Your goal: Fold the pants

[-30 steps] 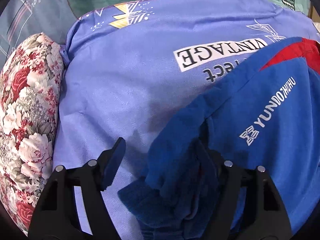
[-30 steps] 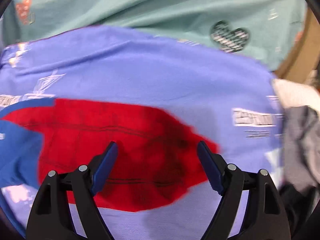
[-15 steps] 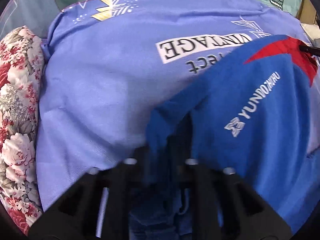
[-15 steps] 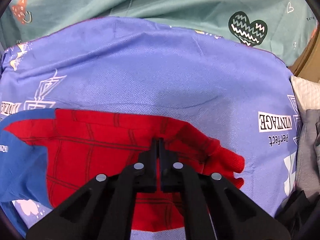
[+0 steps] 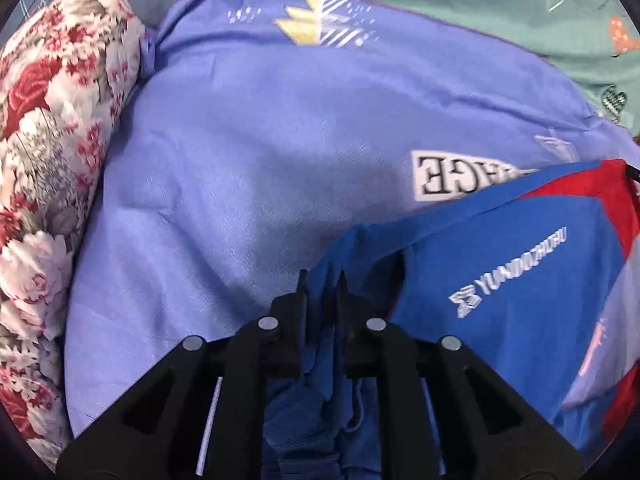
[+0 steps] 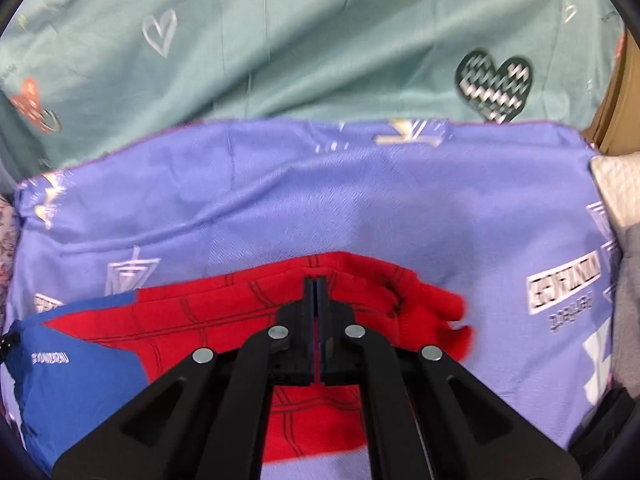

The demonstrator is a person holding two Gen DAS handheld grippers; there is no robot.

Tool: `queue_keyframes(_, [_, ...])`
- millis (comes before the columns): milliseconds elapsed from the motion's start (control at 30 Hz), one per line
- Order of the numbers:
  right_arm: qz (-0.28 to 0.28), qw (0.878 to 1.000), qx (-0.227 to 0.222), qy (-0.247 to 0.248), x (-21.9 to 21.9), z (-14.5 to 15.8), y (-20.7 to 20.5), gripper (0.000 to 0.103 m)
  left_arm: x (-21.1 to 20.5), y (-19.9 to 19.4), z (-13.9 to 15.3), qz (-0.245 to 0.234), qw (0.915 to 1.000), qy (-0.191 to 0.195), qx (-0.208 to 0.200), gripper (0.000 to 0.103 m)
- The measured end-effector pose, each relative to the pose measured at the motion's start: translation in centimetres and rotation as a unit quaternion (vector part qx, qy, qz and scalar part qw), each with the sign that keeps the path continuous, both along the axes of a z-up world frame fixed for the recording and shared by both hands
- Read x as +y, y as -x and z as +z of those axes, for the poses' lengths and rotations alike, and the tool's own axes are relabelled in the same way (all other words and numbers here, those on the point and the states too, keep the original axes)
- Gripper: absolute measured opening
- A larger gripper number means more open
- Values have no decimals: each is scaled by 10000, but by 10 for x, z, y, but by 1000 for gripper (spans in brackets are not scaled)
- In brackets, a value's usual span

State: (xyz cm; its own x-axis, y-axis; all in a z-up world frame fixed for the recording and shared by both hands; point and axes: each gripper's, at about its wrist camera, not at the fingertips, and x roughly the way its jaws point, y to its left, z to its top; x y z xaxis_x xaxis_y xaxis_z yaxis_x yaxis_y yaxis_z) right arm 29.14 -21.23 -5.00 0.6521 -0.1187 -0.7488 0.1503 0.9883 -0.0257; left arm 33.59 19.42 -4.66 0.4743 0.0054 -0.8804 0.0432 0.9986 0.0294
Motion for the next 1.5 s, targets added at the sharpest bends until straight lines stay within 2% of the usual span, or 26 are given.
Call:
queue_keyframes(33, [-86,9998,83,145,3,-6,-6,4,-2,0,-4,34,10000,-84,2,19])
queue_keyframes(67, [-94,9998,128,123,3,-9,-8,19,-3,-1,-6,84,9998,-161,-16,26])
queue_keyframes(100, [-83,9999,121,22,1,-8,-7,45,-3,-1,-7,155,9996,-213,-42,30])
queue_keyframes(133, [-50,9997,-83,-222,-4,0,0,51,-2,0,-5,250,9993,-256,-69,38])
queue_keyframes(233, [-8,9932,-713,-918,-32,31,28,55,5,10,8,342,9985,-332,-277,61])
queue_keyframes(300, [-188,9912,-904,-950,-50,43,43,62,11,20,20,403,9973,-372,-486,72])
queue_keyframes(367, [-465,9963,-617,-383,-64,43,50,62,15,32,30,377,9966,-356,-638,73])
queue_keyframes(433, [-552,9981,-259,-124,-76,26,50,62,15,46,40,432,9951,-399,-801,72])
queue_keyframes(500, [-569,9980,-25,-265,-83,10,46,60,15,55,47,381,9943,-345,-936,73])
queue_keyframes(600, [-629,9940,211,-875,-91,-14,32,54,11,71,52,361,9930,-404,-1048,75])
queue_keyframes(633, [-670,9927,212,-983,-89,-18,29,53,11,75,53,404,9932,-351,-1031,75])
queue_keyframes(667, [-727,9929,127,-938,-86,-20,27,45,11,73,53,395,9941,-248,-983,75])
queue_keyframes(700, [-703,9936,77,-879,-83,-18,27,27,10,75,51,355,9949,-135,-934,75])
queue_keyframes(733, [-776,9940,-21,-767,-79,-14,30,22,8,79,49,281,9956,-69,-892,75])
queue_keyframes(833, [-1409,9888,-248,-420,-78,5,52,19,-5,87,34,48,9964,-231,-811,76])
queue_keyframes(967, [-1442,9876,-271,-567,-78,22,84,19,-17,81,10,-186,9957,-601,-675,76])
queue_keyframes(1067, [-1326,9887,-479,-516,-79,39,96,19,-17,72,4,-187,9958,-604,-659,76])
queue_keyframes(1167, [-1031,9919,-723,-180,-73,36,80,22,-10,57,-2,-71,9966,-597,-572,76])
queue_keyframes(1200, [-903,9933,-705,141,-67,31,72,25,-8,53,-4,-25,9963,-661,-554,76])
queue_keyframes(1233, [-925,9924,-505,635,-61,20,58,31,-6,49,-6,52,9954,-790,-545,77])
queue_keyframes(1267, [-1090,9885,-229,1019,-62,11,48,55,-4,47,-7,89,9950,-843,-536,78])
queue_keyframes(1300, [-1291,9817,63,1402,-62,3,38,64,-1,46,-6,131,9955,-788,-502,78])
queue_keyframes(1367, [-1701,9676,340,1837,-64,-1,33,65,4,49,-2,228,9960,-699,-511,78])
queue_keyframes(1400, [-1972,9590,245,2022,-62,6,39,65,6,52,2,251,9958,-686,-546,78])
queue_keyframes(1433, [-2101,9535,-192,2151,-53,22,52,65,8,59,8,251,9957,-663,-591,77])
queue_keyframes(1500, [-1648,9647,-825,1881,-29,41,71,66,10,71,19,173,9968,-455,-630,78])
